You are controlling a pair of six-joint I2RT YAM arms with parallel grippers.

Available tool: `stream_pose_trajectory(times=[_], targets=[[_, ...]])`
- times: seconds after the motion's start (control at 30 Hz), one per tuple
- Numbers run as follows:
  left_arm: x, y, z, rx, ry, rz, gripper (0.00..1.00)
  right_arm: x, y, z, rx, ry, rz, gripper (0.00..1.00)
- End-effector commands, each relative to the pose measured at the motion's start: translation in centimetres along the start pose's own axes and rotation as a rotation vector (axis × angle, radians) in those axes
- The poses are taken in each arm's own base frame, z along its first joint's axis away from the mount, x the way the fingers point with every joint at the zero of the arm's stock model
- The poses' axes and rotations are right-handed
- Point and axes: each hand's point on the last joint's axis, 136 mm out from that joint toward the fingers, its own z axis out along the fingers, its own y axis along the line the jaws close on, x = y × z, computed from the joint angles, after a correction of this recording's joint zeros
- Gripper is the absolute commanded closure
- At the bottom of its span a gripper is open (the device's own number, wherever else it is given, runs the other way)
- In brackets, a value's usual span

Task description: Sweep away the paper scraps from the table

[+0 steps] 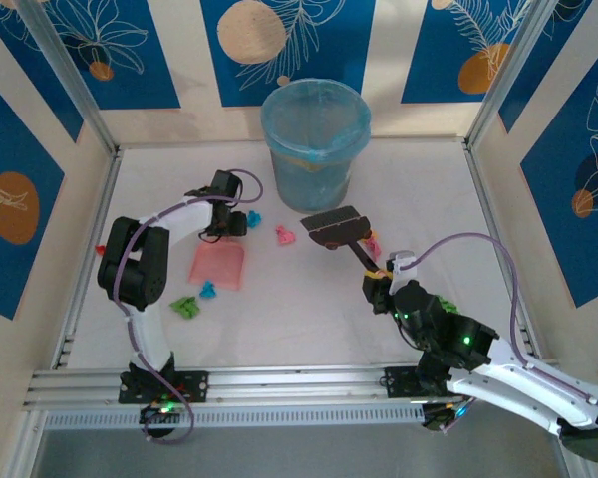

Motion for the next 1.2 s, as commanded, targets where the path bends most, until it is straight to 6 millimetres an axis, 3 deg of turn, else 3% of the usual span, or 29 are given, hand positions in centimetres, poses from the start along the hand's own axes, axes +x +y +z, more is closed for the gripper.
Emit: stream_pose_trajectory(times=[0.0,0.5,0.87,1.0,1.17], targets=[[-0.5,0.3,-0.4,-0.008,-0.029,-0.022,0.48,-1.7,-0.3,-0.2,0.017,-0.077,0.031,1.0],[-0.5,1.1,0.0,-0.088,-0.014,-0.057,0.68,-1.6,-0.8,-0.3,0.042,-0.076,0.036,1.0],[-2.1,1.0,-2.6,-0.089,-0.04,-0.261,0.88,-1.6,-1.0,-0.2,0.053,-0.079,0.036,1.0],[-1.5,0.9,-4.3,-0.084,-0.01,-0.369,0.94,-1.6,-1.1,-0.2,0.057,-0.08,0.035,1.0],[0.7,0.7,-6.3,-0.088,0.061,-0.557,0.99,-1.6,-1.1,-0.2,0.058,-0.082,0.035,1.0]])
